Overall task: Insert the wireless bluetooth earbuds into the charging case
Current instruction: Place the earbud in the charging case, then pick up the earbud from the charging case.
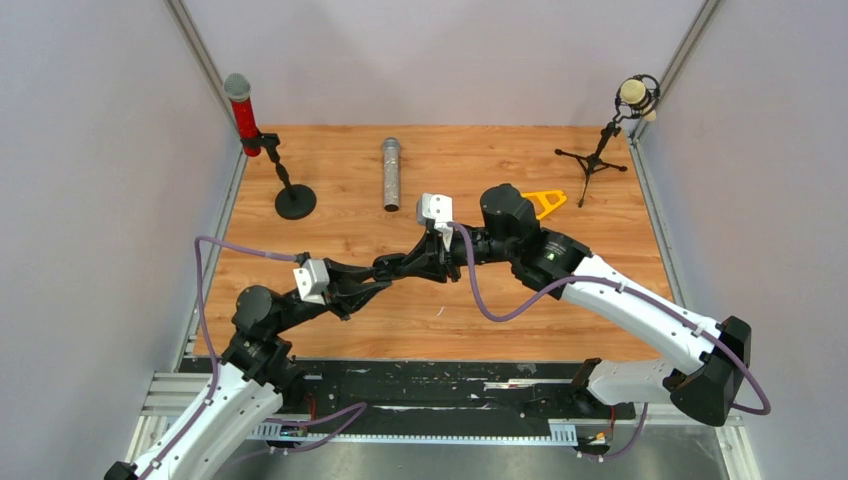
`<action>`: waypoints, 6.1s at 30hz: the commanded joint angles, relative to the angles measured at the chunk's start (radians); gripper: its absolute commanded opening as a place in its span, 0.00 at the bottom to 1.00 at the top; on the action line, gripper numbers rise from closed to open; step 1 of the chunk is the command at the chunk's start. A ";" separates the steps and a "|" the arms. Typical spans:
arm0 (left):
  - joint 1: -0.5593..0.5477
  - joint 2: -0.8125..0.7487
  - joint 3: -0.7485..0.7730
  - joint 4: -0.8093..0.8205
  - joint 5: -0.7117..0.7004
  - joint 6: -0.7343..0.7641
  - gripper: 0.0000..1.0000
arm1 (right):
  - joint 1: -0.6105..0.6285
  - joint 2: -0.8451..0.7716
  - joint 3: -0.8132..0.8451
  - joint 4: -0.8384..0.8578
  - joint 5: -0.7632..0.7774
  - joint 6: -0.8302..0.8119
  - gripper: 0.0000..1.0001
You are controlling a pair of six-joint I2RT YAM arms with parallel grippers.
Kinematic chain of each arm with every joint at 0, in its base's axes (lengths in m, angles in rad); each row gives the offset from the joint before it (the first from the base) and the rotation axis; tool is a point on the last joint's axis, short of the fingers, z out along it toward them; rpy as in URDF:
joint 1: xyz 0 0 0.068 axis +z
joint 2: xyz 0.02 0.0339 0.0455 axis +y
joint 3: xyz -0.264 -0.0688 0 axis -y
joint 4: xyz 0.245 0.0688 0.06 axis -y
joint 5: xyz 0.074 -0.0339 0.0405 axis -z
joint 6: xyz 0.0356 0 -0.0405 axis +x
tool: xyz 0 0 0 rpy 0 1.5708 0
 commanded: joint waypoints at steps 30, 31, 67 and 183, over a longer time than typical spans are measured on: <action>0.002 -0.036 0.006 0.102 -0.016 -0.066 0.00 | 0.013 -0.007 0.039 0.003 0.075 0.007 0.34; 0.002 -0.032 0.006 0.103 -0.015 -0.066 0.00 | 0.013 -0.012 0.038 0.003 0.071 0.008 0.35; 0.002 -0.004 0.013 0.077 -0.027 -0.070 0.00 | -0.046 -0.085 0.075 -0.002 -0.008 0.047 0.47; 0.003 0.006 0.009 0.088 -0.028 -0.051 0.00 | -0.035 0.087 0.208 -0.156 -0.088 -0.210 0.00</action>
